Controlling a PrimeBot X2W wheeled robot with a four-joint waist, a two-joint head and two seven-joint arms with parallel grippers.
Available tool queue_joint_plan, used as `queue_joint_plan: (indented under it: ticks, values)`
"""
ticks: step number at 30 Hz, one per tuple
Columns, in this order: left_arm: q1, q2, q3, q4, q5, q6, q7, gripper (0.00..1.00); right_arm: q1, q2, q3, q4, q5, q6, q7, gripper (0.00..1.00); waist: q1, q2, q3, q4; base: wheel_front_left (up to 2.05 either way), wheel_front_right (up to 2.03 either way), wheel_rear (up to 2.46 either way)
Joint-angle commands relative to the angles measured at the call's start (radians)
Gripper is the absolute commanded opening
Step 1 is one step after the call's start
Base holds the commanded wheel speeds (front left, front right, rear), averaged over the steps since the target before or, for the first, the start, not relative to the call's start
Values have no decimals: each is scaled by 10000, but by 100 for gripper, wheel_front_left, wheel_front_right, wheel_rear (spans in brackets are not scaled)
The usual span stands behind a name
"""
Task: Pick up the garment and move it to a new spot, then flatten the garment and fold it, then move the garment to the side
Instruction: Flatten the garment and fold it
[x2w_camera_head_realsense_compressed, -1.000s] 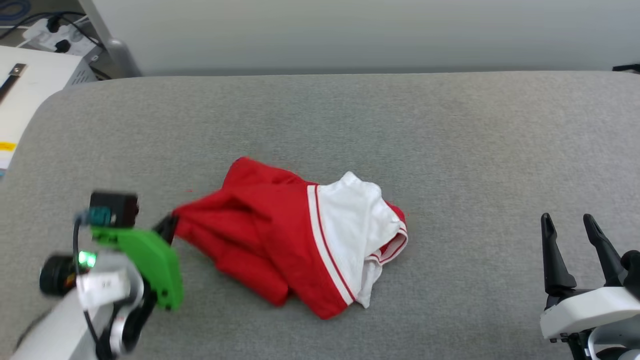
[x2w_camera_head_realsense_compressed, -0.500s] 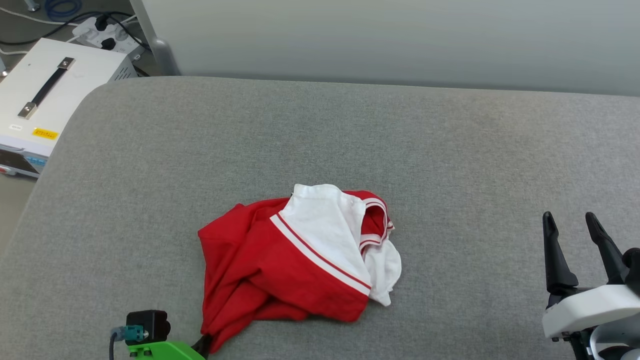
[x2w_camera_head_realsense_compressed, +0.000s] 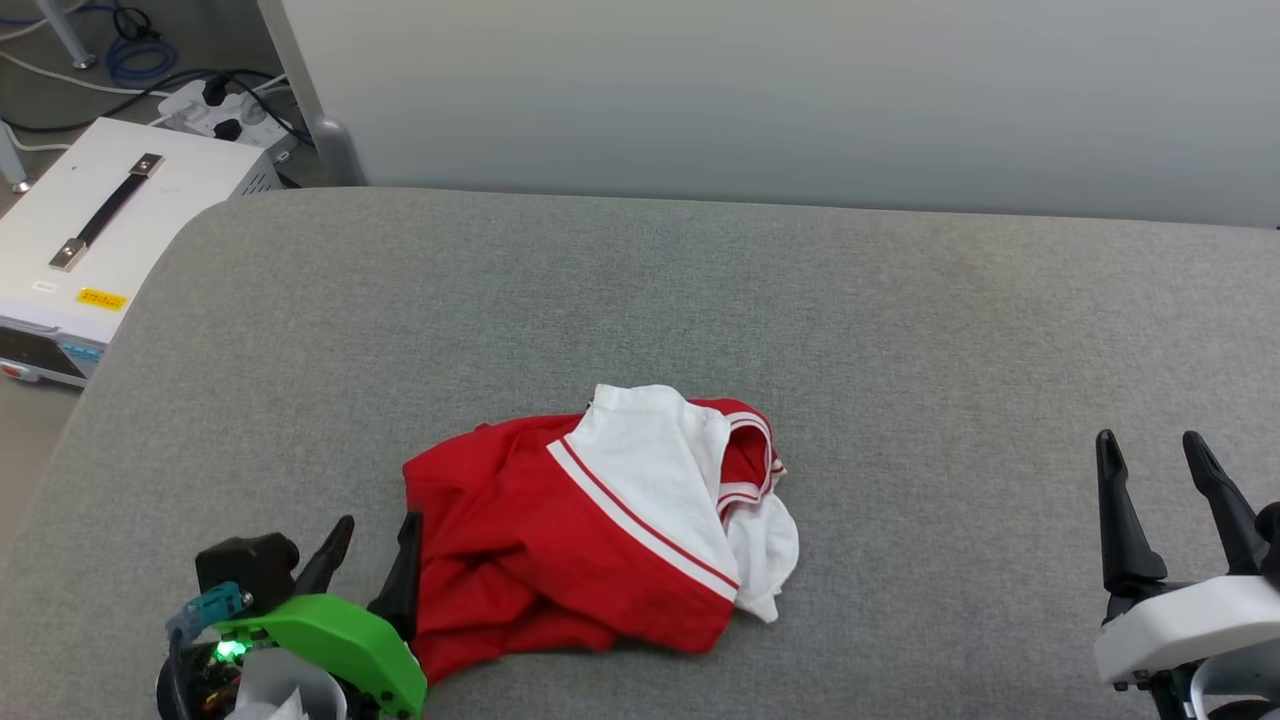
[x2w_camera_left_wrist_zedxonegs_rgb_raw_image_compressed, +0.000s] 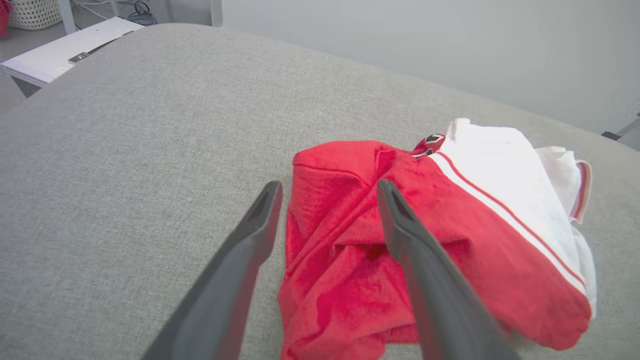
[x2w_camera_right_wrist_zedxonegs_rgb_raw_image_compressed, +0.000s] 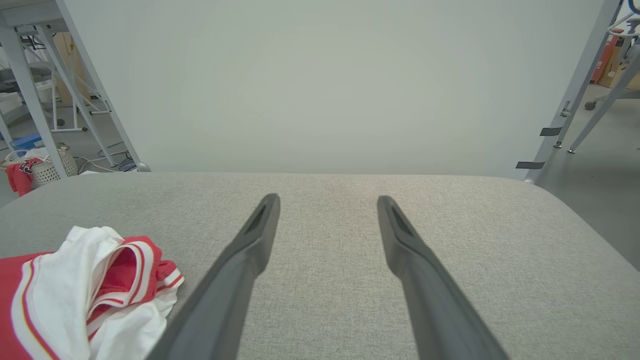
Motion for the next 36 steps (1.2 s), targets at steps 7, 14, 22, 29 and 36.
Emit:
queue_joint_plan:
  ticks: [7, 14, 22, 29, 36]
  values:
    - [-1268, -91, -89, -184, 471, -419, -262, 100, -57, -33, -25, -189, -39, -7, 52, 100, 0, 0, 323, -101, 0, 0, 0]
    - [-3136, -276, -806, 77, 244, -1336, 1438, 100, -343, -33, 100, -225, -96, -7, 70, 100, 0, 0, 871, -344, 0, 0, 0]
    - [-4867, -574, -1751, 829, -136, -2270, 3727, 100, -467, -33, 304, -28, 14, -7, -77, 100, 0, 0, 1243, -822, 0, 0, 0]
    - [-5727, -660, -2533, 1867, 4, -2446, 5368, 100, -511, -33, 401, 197, 237, -7, -312, 100, 0, 0, 1599, -1283, 0, 0, 0]
    - [-6014, -641, -3375, 2642, 17, -2861, 6887, 100, -626, -33, 437, 443, 366, -7, -523, 100, 0, 0, 1794, -1593, 0, 0, 0]
